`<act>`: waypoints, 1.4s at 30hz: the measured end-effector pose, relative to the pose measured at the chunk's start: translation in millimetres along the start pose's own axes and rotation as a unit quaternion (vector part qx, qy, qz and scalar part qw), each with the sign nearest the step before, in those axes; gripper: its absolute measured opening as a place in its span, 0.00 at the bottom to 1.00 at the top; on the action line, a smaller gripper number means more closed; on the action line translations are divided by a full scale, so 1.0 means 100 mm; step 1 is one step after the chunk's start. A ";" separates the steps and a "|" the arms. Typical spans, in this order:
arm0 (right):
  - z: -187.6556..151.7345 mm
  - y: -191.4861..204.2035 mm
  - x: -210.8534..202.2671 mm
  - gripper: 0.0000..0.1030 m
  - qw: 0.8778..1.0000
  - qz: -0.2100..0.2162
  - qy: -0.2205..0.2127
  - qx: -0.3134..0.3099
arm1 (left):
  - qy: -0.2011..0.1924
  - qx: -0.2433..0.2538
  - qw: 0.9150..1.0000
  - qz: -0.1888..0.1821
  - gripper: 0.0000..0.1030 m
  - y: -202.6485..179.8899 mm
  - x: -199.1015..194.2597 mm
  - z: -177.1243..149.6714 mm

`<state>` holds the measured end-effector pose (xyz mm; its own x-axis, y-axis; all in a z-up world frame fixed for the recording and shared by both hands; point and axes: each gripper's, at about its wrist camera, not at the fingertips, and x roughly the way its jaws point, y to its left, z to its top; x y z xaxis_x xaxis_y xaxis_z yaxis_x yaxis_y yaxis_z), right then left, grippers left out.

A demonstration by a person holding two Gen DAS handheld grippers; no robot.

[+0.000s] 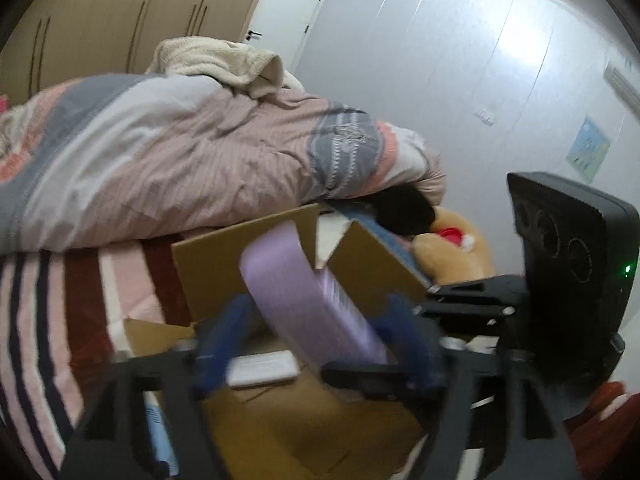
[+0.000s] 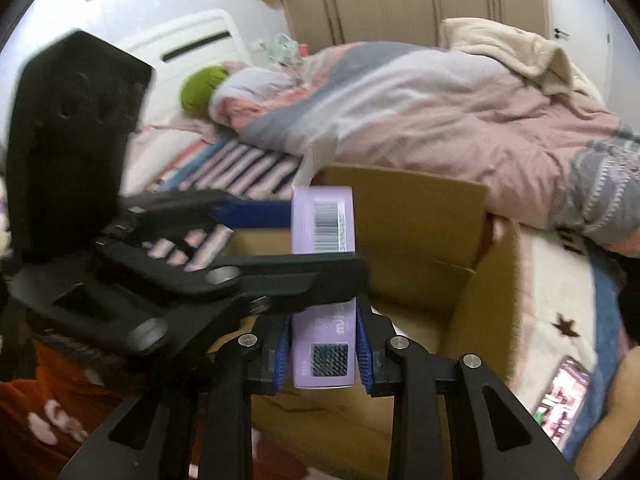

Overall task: Organize rigid objects
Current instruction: 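Carry the lilac box into the cardboard box and release it, then move the right gripper to the white earbud case and grasp it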

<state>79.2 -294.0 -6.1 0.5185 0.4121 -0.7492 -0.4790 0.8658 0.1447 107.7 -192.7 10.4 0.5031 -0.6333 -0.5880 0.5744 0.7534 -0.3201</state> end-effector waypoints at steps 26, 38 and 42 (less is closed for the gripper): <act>-0.09 2.37 1.15 0.56 0.975 0.156 0.042 -0.155 | -0.090 -0.141 0.964 0.206 0.87 1.86 -2.14 -1.61; -0.39 2.78 2.43 0.56 0.975 0.080 0.097 -0.183 | -0.058 -0.194 0.962 0.181 0.87 2.39 -2.07 -2.32; -0.42 2.80 2.53 0.48 0.973 0.073 0.107 -0.192 | -0.055 -0.202 0.963 0.173 0.87 2.45 -2.03 -2.36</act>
<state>47.1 40.6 -182.4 0.2842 0.4188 -0.8624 -0.7875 0.6150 0.0391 -5.8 162.3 -123.7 0.6970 -0.3312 -0.6360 0.0741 0.9155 -0.3955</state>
